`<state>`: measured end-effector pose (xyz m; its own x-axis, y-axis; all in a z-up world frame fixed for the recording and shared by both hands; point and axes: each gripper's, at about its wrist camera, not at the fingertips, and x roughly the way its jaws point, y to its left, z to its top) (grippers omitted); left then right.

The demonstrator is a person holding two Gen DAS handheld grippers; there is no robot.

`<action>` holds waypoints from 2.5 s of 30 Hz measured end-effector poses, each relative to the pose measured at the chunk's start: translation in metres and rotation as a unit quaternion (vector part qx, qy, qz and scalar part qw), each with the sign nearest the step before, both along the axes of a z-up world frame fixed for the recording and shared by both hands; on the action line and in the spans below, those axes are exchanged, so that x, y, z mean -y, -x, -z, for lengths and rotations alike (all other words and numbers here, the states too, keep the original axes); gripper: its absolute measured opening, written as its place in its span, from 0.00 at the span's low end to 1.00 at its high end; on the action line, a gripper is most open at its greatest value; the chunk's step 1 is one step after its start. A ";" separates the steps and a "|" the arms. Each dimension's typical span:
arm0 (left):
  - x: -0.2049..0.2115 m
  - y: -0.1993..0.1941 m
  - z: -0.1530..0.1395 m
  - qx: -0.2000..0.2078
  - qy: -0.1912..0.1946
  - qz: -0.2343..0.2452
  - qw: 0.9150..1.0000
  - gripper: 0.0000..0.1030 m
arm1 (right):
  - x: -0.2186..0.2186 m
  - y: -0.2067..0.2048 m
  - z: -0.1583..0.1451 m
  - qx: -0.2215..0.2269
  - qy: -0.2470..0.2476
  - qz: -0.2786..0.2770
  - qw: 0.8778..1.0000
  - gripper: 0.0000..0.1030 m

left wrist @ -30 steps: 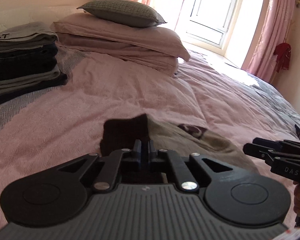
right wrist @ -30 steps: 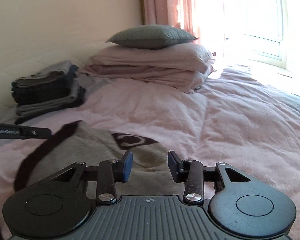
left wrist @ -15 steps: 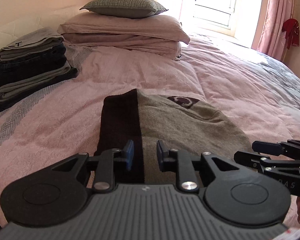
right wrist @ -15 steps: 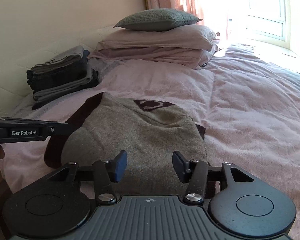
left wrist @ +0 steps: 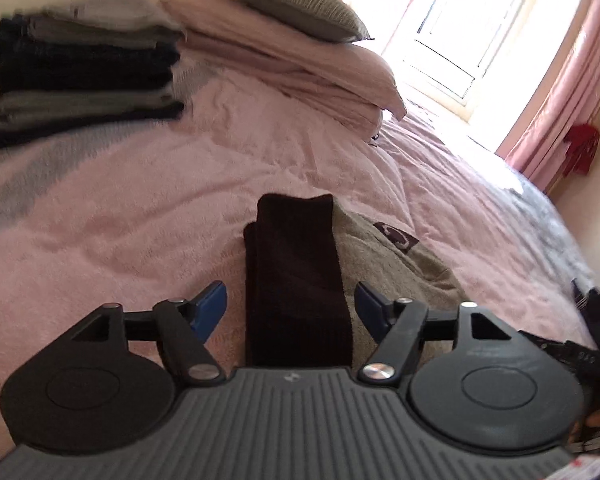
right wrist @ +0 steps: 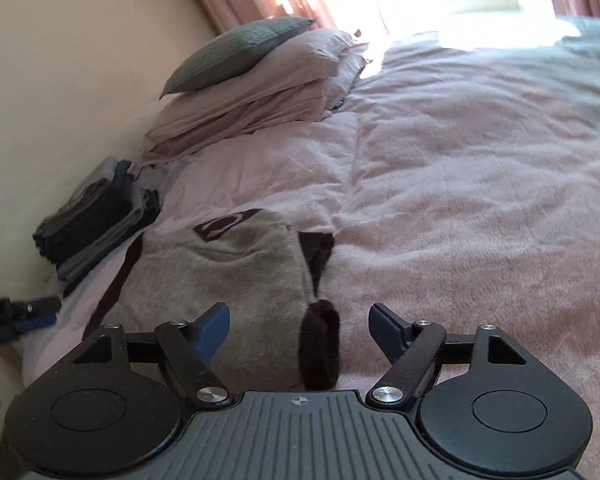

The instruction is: Fold large clothes

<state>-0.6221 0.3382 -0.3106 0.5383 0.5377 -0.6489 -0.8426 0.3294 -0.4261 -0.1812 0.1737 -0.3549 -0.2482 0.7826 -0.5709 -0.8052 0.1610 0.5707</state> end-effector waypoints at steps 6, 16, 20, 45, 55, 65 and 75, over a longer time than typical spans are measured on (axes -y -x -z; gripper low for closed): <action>-0.064 0.022 0.060 0.126 0.137 -0.012 0.983 0.69 | -0.050 -0.040 0.053 -0.184 0.045 -0.029 0.981 0.75; -0.087 0.003 0.109 0.215 0.182 0.029 0.959 0.68 | -0.107 -0.025 0.069 -0.224 0.050 -0.118 0.966 0.75; -0.086 0.000 0.113 0.230 0.170 0.044 0.957 0.30 | -0.120 -0.018 0.083 -0.226 0.062 -0.132 0.963 0.23; -0.218 0.175 -0.163 0.214 0.014 -0.119 0.969 0.13 | -0.404 0.203 -0.176 -0.186 0.026 -0.334 0.924 0.16; -0.347 0.274 -0.188 0.204 -0.055 -0.186 0.960 0.13 | -0.566 0.348 -0.188 -0.149 -0.024 -0.407 0.901 0.17; -0.381 0.297 -0.066 0.189 -0.014 -0.221 0.957 0.15 | -0.605 0.375 -0.046 -0.131 0.053 -0.369 0.919 0.20; -0.382 0.324 -0.092 0.150 -0.028 -0.291 0.944 0.31 | -0.583 0.368 -0.106 0.034 -0.041 -0.278 0.959 0.41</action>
